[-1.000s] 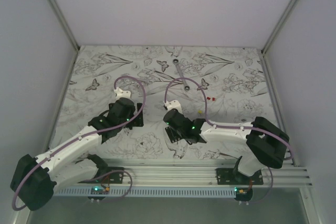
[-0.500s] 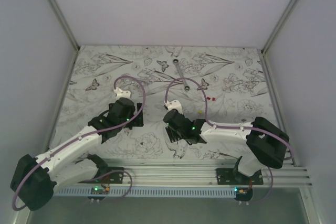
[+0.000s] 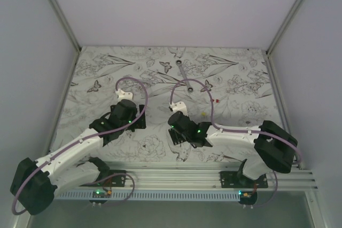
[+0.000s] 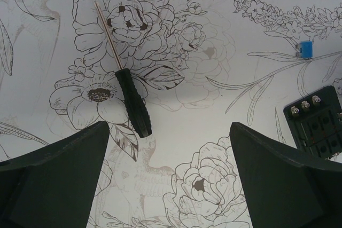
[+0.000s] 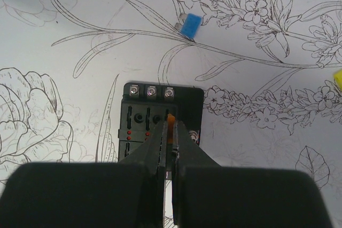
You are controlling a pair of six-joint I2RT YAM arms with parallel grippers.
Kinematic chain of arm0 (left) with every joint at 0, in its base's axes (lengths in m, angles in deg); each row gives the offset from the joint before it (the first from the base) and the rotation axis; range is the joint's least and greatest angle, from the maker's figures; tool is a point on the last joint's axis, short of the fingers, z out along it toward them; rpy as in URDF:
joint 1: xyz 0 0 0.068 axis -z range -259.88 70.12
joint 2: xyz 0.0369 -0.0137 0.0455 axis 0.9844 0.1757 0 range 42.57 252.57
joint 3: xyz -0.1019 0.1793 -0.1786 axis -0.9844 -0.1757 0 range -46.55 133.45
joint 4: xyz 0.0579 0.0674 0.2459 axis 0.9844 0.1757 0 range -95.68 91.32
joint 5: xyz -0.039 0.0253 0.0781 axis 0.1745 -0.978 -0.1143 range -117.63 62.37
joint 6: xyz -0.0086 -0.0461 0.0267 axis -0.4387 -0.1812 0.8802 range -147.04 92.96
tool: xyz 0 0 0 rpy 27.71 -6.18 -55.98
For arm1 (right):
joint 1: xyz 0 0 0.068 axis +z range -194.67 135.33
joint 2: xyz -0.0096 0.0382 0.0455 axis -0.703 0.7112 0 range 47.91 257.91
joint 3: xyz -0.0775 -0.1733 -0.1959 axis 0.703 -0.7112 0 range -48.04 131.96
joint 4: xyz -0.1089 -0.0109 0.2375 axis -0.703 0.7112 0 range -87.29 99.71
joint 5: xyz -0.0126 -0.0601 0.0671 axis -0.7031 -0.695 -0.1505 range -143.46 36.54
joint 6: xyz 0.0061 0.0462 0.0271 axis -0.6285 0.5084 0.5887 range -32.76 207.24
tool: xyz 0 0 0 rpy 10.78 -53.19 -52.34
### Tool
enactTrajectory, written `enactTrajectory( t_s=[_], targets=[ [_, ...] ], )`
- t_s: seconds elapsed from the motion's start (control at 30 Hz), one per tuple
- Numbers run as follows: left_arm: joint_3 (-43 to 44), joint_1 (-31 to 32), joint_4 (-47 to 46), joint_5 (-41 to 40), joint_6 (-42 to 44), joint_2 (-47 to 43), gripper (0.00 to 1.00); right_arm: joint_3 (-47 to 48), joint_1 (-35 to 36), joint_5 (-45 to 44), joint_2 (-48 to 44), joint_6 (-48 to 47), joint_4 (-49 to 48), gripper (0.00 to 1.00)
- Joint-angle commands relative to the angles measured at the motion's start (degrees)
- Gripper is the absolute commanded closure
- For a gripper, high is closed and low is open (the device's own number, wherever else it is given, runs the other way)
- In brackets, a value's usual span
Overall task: Snap on the fuse box
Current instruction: Install the fuse at the fuse box base.
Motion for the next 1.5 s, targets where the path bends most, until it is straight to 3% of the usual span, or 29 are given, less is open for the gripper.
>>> enactTrajectory(
  t_s=[0.0, 1.47],
  targets=[
    [0.3, -0.4, 1.7, 0.2, -0.5, -0.7, 0.0, 0.5, 0.6, -1.9, 1.2, 1.5, -1.4, 1.0],
    [0.3, -0.5, 1.7, 0.5, -0.6, -0.7, 0.0, 0.1, 0.9, -0.9, 0.2, 0.6, -3.7, 1.0]
  ],
)
